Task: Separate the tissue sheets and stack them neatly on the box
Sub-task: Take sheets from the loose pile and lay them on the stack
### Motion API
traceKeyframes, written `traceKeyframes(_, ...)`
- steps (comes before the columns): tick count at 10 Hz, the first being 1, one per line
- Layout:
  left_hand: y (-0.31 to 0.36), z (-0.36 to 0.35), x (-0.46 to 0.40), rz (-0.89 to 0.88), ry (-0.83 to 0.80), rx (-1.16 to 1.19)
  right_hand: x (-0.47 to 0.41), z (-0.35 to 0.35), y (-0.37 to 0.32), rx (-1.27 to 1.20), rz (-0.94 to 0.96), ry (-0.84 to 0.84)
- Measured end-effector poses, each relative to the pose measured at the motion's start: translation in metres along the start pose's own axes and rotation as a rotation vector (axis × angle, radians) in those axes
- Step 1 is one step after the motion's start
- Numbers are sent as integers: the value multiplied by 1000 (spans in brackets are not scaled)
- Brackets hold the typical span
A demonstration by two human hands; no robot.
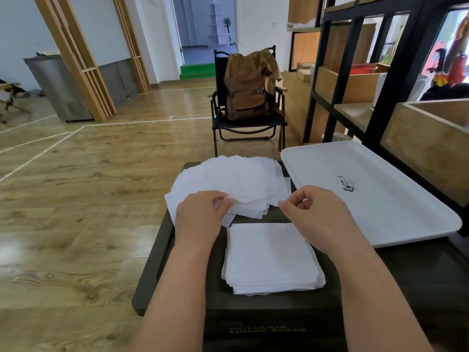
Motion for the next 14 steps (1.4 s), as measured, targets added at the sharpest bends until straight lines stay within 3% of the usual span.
traceKeyframes(3,-3,-4,-1,8,-70,-80,-1,-1,1,4,-6,-18)
traceKeyframes(5,-3,1,-1,41,24,-33,0,-1,0,7,4,-12)
traceKeyframes(7,-4,-5,0,12,-103,-69,0,-2,-1,24,12,-17)
traceKeyframes(10,0,-2,-2,-74,37,-6,-1,-3,0,23,10,-9)
traceKeyframes(12,10,16,-2,20,160,134,-2,-2,1,28,24,12)
traceKeyframes(13,17,28,-1,164,140,317,-3,-1,2,15,30,24)
traceKeyframes(14,23,40,-2,356,39,657,-2,-1,0,-15,49,28)
Point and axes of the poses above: each hand's wrist, its own x-axis away from the middle knuckle, its own z-axis out of the back of the hand, y = z × x, the point moved 2 cm from there along -x, towards the middle knuckle, and after that the axes turned 12 degrees about y, right-handed, at the moved point
